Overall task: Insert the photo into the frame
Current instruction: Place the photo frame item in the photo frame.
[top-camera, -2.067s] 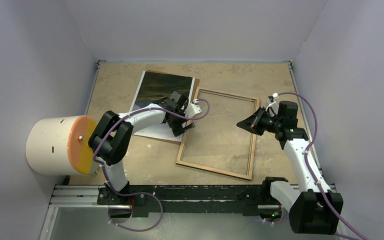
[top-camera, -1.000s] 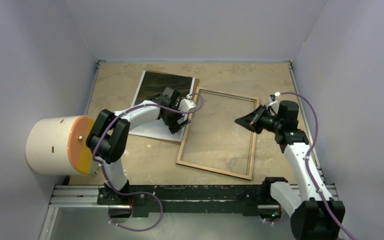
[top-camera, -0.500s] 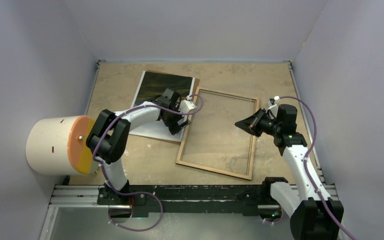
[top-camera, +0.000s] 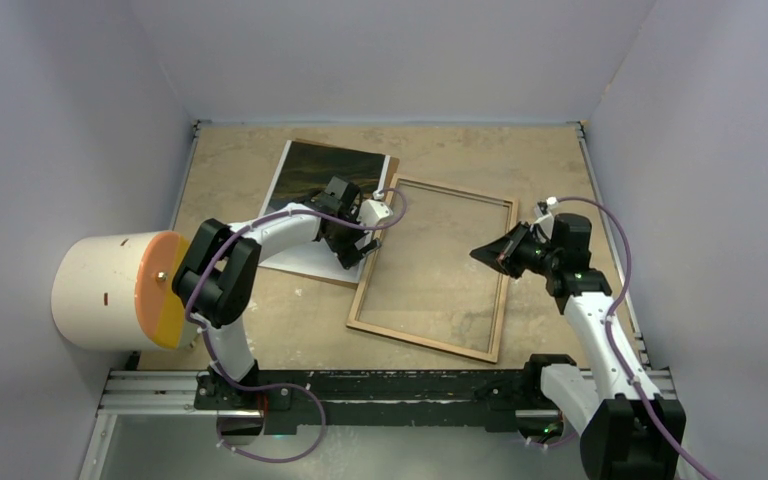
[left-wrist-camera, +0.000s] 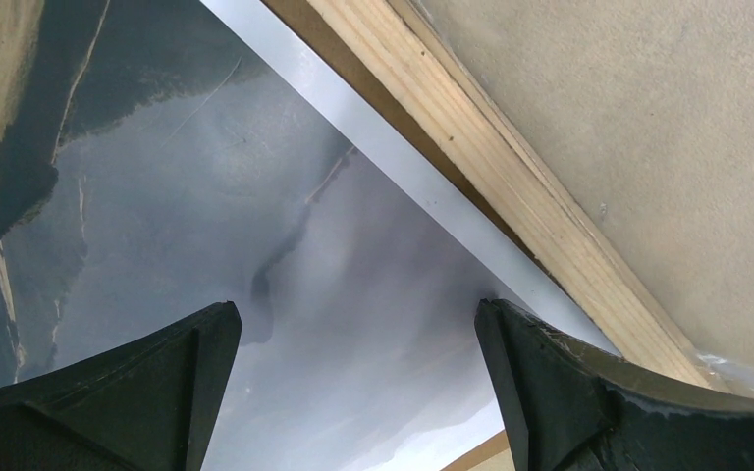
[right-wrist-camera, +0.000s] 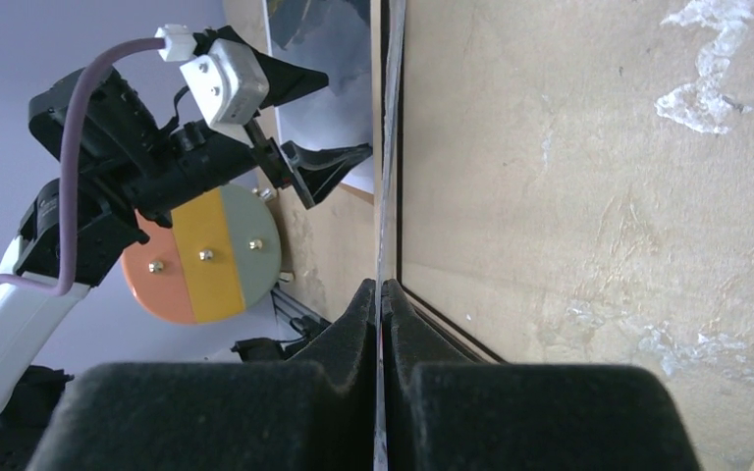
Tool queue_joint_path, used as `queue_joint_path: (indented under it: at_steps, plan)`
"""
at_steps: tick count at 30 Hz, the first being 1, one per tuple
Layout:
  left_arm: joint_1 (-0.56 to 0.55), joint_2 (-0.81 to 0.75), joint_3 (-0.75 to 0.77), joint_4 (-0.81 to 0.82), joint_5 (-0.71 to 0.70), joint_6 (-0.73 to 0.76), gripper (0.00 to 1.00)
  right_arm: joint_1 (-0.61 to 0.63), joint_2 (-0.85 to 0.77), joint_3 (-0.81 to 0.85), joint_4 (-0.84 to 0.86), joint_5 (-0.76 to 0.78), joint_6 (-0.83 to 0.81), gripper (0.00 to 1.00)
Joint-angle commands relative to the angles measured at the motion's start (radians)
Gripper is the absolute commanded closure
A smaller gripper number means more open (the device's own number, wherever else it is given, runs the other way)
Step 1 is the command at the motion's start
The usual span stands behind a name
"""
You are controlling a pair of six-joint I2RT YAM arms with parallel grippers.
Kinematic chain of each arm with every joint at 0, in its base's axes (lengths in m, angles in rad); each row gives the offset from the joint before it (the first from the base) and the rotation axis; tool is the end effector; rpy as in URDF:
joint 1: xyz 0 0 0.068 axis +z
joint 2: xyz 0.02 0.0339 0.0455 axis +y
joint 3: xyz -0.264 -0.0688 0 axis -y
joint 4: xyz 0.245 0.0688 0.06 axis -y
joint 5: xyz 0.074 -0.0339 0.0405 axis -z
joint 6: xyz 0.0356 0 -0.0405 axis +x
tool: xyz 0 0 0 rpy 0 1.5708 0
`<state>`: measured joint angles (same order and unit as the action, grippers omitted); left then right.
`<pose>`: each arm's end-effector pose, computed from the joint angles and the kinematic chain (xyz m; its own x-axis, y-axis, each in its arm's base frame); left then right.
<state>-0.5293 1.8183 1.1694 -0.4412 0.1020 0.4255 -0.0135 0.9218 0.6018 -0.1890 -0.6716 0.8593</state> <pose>0.3147 -0.1883 0.1722 -0.4730 0.7524 -0.4584 0.8104 0.5757 0.1086 0.2011 0.0194 0.2541 -0.7217 0.6027 -0.3405 0.0212 0.5109 0.8594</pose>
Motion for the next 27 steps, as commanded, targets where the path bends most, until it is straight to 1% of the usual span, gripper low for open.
queue_joint_path:
  at_steps: [1, 9, 17, 22, 27]
  plan:
    - [-0.004, -0.017, -0.007, 0.022, -0.001, -0.016, 0.00, 0.006, -0.021, -0.023, -0.052, -0.030, -0.029, 1.00]
    - [-0.008, -0.019, -0.015, 0.025, -0.001, -0.017, 0.00, 0.006, -0.029, -0.033, -0.069, -0.042, -0.017, 1.00]
    - [-0.010, -0.020, -0.017, 0.027, 0.001, -0.016, 0.00, 0.006, -0.077, -0.063, -0.102, 0.003, 0.016, 1.00]
    - [-0.012, -0.028, -0.025, 0.028, 0.002, -0.011, 0.00, 0.005, -0.085, -0.096, -0.076, 0.007, 0.039, 1.00]
    - [-0.012, -0.031, -0.028, 0.029, -0.006, -0.008, 0.00, 0.006, -0.064, -0.086, -0.069, -0.014, 0.028, 1.00]
